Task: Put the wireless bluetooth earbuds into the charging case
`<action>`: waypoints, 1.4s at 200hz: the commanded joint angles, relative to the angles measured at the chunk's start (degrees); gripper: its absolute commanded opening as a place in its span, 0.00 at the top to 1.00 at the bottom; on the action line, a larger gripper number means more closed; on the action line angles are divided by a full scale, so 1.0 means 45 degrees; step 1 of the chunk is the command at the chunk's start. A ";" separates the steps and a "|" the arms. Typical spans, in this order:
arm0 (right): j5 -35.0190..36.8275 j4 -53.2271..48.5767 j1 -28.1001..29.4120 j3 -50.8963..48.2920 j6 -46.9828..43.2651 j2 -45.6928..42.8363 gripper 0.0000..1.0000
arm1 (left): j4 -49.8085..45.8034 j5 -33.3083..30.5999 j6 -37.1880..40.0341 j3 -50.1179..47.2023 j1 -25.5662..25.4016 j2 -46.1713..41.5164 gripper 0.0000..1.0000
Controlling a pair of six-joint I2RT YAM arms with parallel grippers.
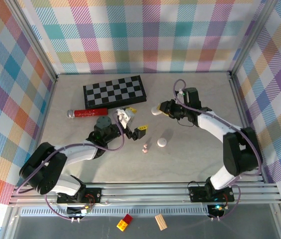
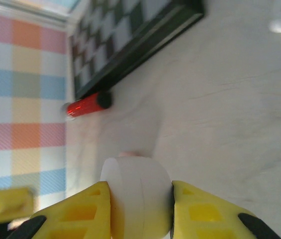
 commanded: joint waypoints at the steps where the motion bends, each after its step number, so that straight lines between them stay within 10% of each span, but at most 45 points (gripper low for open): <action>1: 0.0348 0.0822 -0.0231 0.0076 -0.0406 0.0947 0.83 | -0.1318 -0.0487 0.0544 -0.0413 0.0006 -0.0848 0.00; 76: 0.0942 0.1733 -0.0401 0.0684 0.0211 0.3706 0.83 | -0.1945 -0.1862 0.0117 -0.0660 0.0118 -0.1296 0.00; 181: 0.2913 -0.2729 -0.0403 0.1942 -0.3444 0.1907 0.19 | -0.1318 -0.3706 -0.3653 -0.0122 0.1922 0.0172 0.00; 280: 0.3116 -0.2415 0.3918 0.3290 -0.9821 0.2434 0.14 | -0.1177 -0.1948 -1.0482 -0.0445 0.5841 0.1196 0.00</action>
